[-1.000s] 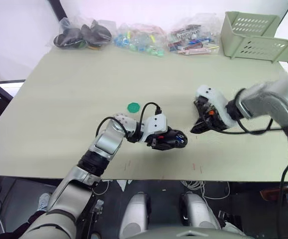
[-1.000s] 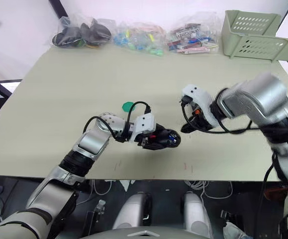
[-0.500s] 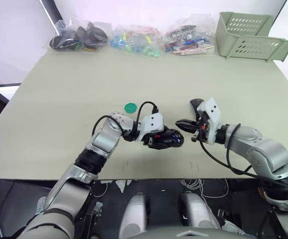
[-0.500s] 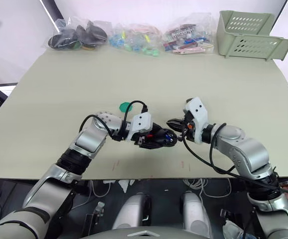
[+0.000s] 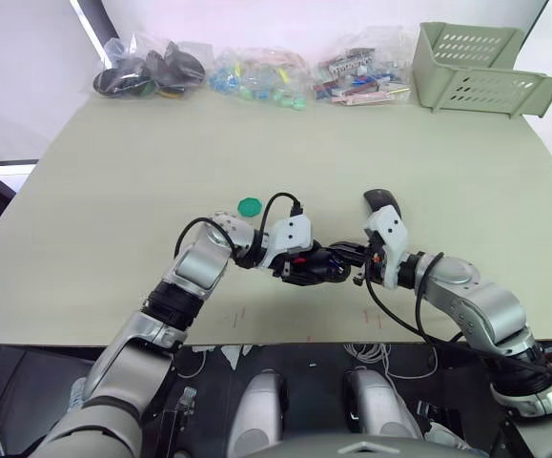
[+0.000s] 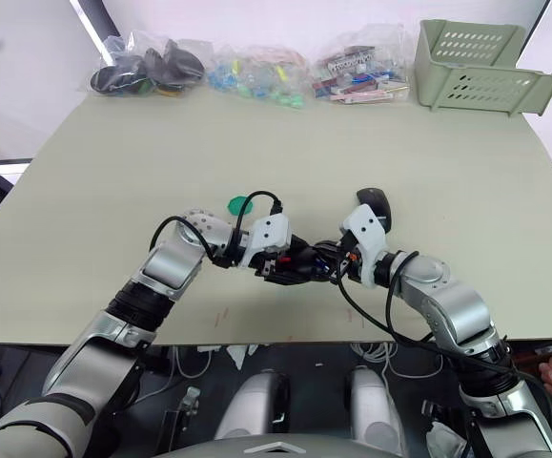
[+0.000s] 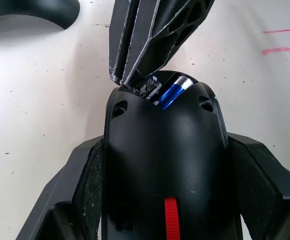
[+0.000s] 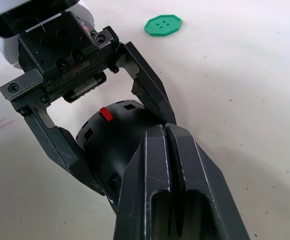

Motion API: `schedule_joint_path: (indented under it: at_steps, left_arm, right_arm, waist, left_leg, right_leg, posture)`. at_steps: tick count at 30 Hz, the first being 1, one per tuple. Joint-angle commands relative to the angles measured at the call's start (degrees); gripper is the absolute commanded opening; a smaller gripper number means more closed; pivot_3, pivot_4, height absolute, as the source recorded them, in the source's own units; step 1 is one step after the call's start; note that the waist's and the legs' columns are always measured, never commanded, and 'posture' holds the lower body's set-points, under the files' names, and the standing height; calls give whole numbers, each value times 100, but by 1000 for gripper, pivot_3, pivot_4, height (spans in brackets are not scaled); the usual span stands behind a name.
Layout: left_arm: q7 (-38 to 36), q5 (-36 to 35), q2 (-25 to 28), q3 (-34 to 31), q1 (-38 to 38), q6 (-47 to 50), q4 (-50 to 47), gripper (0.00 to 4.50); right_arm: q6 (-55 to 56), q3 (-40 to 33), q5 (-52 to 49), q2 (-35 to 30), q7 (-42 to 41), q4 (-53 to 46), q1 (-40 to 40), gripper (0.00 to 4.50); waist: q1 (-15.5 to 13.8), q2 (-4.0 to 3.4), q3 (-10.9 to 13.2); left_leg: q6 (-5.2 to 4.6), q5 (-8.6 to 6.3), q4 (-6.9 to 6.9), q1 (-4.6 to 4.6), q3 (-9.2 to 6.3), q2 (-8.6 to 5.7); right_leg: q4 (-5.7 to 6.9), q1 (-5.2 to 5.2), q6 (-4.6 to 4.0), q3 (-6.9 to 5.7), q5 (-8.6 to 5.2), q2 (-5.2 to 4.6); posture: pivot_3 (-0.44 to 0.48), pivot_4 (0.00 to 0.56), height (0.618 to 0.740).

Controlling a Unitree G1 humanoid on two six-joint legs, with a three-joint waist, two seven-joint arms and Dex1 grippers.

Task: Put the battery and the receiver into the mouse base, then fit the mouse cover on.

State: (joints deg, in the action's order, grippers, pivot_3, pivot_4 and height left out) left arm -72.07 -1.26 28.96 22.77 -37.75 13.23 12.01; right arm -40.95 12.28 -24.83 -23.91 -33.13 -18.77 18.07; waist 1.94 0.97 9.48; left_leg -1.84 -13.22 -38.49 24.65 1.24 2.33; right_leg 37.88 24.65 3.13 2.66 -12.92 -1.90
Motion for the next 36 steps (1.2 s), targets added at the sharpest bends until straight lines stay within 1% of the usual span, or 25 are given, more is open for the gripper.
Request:
schedule_joint_path:
  at_steps: [1,14,25,29,31,33,36]
  left_arm:
    - [7,93,61,18,-36,17,59,2914]
    - [17,90,94,4,-18,27,46,2914]
    - [38,104,90,4,-36,13,112,2914]
    - [60,107,74,14,-27,18,131,2914]
    - [70,103,65,16,-28,19,146,2914]
    - [90,105,49,23,-22,20,156,2914]
    - [113,104,32,29,-15,17,168,2914]
  right_arm:
    - [160,-172,31,7,-20,-45,-80,75]
    - [341,-134,232,29,-69,212,-333,75]
    - [519,225,621,34,-87,459,-608,75]
    - [585,435,902,20,-71,837,-670,75]
    - [549,519,1013,25,-56,1026,-647,75]
    - [476,572,1114,9,-10,1156,-623,75]
    - [551,575,1135,-28,-111,1172,-618,75]
  waist:
    - [-1,0,0]
    - [-1,0,0]
    - [4,4,-3]
    - [15,7,-6]
    - [27,9,-6]
    - [38,18,-14]
    - [37,34,-37]
  left_leg:
    - [0,0,0,0,1,0]
    - [0,0,0,0,2,0]
    - [0,0,0,-9,2,0]
    - [0,0,0,-29,2,0]
    - [0,0,2,-56,2,0]
    - [0,-1,8,-102,3,1]
    - [0,-1,7,-109,0,2]
  right_leg:
    - [-1,0,-1,1,1,0]
    - [0,0,0,2,0,0]
    - [1,-6,0,2,0,0]
    - [1,-25,9,3,-6,0]
    - [-1,-51,11,3,-10,0]
    - [-7,-96,-2,3,-28,0]
    - [-3,-98,-4,3,-28,0]
  posture:
    - [0,150,740]
    - [0,150,740]
    - [0,150,740]
    - [0,150,740]
    - [0,150,740]
    - [0,150,740]
    - [0,150,740]
